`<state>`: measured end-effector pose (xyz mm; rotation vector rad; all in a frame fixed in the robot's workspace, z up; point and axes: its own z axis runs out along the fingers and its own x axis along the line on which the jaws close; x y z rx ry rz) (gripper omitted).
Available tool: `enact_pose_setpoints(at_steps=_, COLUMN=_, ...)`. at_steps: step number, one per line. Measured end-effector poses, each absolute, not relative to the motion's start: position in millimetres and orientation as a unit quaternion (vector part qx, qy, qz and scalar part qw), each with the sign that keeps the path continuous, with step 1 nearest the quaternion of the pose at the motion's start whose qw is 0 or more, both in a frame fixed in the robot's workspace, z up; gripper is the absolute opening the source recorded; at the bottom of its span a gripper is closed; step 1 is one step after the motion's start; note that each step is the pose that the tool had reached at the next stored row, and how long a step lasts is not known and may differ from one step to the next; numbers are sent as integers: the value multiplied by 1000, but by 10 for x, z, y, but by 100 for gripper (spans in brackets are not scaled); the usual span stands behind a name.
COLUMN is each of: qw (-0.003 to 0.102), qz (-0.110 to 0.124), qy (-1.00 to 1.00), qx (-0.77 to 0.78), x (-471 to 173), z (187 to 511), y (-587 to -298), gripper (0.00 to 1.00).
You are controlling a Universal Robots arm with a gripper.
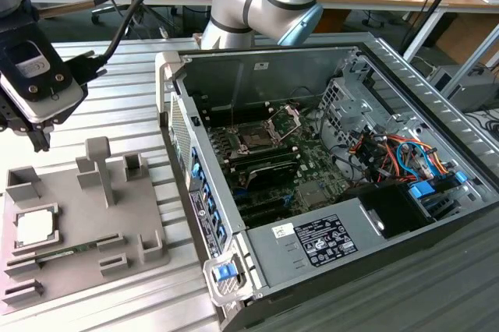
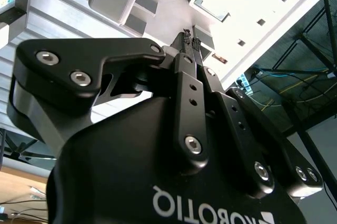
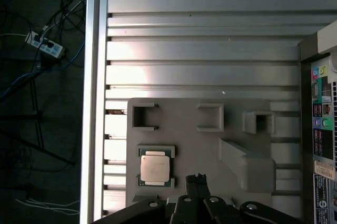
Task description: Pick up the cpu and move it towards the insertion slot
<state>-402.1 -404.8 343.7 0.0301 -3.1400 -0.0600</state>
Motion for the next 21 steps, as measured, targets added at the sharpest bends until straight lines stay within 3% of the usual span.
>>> enact_pose_setpoints(at_steps=21, qw=0, qz=-19, qy=-1000, qx=10, x=-4057, z=3412, y=-4048, gripper=11)
